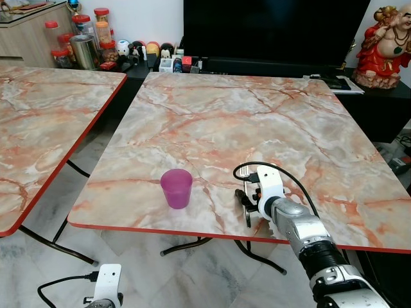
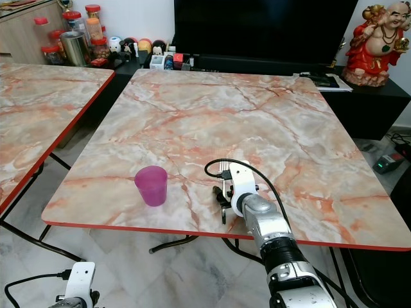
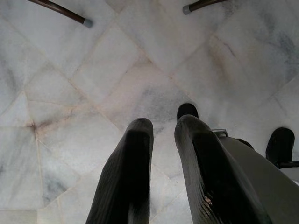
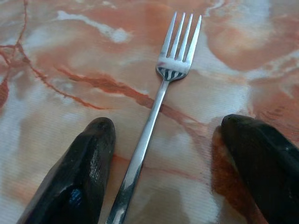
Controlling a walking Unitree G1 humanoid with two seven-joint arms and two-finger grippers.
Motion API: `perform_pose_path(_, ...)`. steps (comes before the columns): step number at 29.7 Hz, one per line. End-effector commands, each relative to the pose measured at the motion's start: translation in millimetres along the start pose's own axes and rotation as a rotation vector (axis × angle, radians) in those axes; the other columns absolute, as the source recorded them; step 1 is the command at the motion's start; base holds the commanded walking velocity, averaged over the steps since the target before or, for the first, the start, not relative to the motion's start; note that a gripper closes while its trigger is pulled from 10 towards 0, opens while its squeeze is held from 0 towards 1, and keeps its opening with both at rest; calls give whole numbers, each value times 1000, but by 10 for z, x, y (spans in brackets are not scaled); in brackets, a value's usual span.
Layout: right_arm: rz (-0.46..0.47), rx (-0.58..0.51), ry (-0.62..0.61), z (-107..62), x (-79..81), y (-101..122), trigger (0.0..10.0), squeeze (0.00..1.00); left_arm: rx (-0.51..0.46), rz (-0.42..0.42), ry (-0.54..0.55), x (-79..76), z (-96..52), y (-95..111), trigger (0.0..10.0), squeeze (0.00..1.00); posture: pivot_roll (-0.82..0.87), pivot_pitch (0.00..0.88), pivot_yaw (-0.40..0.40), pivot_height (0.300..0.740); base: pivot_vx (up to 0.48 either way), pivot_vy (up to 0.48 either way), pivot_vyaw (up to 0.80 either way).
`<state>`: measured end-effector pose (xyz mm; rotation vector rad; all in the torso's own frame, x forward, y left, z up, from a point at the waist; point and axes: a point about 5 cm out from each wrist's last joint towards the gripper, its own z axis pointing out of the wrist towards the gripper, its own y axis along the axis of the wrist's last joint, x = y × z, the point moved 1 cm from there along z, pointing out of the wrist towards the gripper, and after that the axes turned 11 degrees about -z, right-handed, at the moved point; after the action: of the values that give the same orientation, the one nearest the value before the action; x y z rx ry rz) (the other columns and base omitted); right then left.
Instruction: Setting the table
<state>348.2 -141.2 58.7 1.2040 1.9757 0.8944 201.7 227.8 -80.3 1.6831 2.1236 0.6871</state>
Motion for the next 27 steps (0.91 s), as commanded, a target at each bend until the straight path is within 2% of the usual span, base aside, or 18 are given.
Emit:
perform_pose_path(1,-33,61,-18,-6,-60,-127,0,0,8,-10,6,-10,2,-2,10000,0,-29,0,-63,740,0,0,0)
perform_pose_path(27,-35,54,-12,3,-54,-167,0,0,15,-5,-3,-9,3,5,10000,0,-27,0,-51,740,0,0,0)
